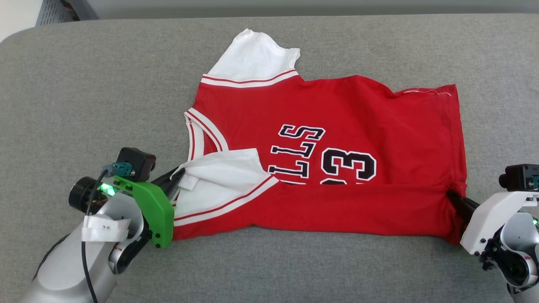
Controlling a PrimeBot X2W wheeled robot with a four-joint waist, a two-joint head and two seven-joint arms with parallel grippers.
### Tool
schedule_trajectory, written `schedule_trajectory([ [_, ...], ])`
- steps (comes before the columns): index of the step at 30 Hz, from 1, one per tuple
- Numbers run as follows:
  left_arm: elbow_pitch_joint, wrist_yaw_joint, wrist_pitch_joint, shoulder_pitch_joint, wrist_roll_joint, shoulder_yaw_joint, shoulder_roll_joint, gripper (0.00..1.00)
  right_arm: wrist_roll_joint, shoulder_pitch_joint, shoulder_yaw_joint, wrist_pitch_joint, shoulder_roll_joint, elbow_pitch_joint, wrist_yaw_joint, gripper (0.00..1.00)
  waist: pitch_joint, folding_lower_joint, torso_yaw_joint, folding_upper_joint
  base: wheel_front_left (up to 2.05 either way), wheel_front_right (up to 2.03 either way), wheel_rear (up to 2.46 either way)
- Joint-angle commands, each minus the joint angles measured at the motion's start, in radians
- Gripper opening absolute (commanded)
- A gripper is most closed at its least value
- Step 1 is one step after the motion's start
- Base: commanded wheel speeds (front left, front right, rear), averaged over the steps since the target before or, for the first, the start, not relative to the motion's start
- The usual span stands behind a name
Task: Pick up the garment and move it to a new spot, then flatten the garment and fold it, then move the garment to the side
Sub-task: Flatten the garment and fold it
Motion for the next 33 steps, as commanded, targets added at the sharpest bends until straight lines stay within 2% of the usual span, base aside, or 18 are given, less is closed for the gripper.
schedule_trajectory([
  [1, 0.022, -0.003, -0.011, -0.029, -0.001, -0.005, -0.013, 0.0, -0.005, -0.02, 0.007, -0.01, 0.002, 0.013, -0.001, 0.0, 0.002, 0.0, 0.002, 0.0, 0.0, 0.0, 0.0],
  [2, 0.043, -0.003, -0.017, -0.037, 0.0, -0.012, -0.02, 0.24, -0.007, -0.025, 0.009, -0.017, 0.001, 0.022, -0.001, 0.11, 0.001, 0.0, 0.003, 0.0, 0.0, 0.0, 0.0],
  [3, 0.059, -0.003, -0.026, -0.043, 0.003, -0.015, -0.025, 0.79, -0.011, -0.028, 0.011, -0.026, 0.0, 0.028, -0.001, 0.47, -0.002, 0.0, 0.004, 0.0, 0.0, 0.0, 0.0],
  [4, 0.082, -0.002, -0.037, -0.049, 0.005, -0.015, -0.035, 1.0, -0.015, -0.031, 0.013, -0.038, 0.0, 0.036, -0.001, 1.0, -0.006, 0.0, 0.005, 0.0, 0.0, 0.0, 0.0],
  [12, 0.194, 0.038, -0.123, -0.033, -0.038, 0.017, -0.119, 1.0, -0.021, -0.013, 0.042, -0.126, -0.023, 0.042, -0.001, 1.0, -0.086, 0.0, 0.013, 0.0, 0.0, 0.0, 0.0],
  [15, 0.197, 0.056, -0.152, -0.002, -0.07, 0.038, -0.147, 1.0, -0.033, 0.018, 0.049, -0.145, -0.035, 0.012, -0.001, 1.0, -0.127, 0.0, 0.013, 0.0, 0.0, 0.0, 0.0],
  [19, 0.164, 0.09, -0.163, 0.052, -0.095, 0.054, -0.157, 1.0, -0.06, 0.067, 0.04, -0.143, -0.046, -0.037, -0.001, 1.0, -0.171, 0.0, 0.014, 0.0, 0.0, 0.0, 0.0],
  [23, 0.083, 0.15, -0.154, 0.133, -0.119, 0.075, -0.141, 1.0, -0.114, 0.115, 0.044, -0.109, -0.053, -0.106, -0.001, 1.0, -0.201, 0.0, 0.005, 0.0, 0.0, 0.0, 0.0],
  [28, -0.045, 0.23, -0.082, 0.245, -0.15, 0.086, -0.101, 1.0, -0.154, 0.168, 0.024, -0.04, -0.025, -0.182, -0.001, 1.0, -0.211, 0.0, -0.006, 0.0, 0.0, 0.0, 0.0],
  [33, -0.179, 0.325, 0.068, 0.325, -0.141, 0.053, -0.03, 1.0, -0.208, 0.222, -0.021, 0.055, 0.028, -0.266, -0.001, 1.0, -0.185, 0.0, -0.015, 0.0, 0.0, 0.0, 0.0],
])
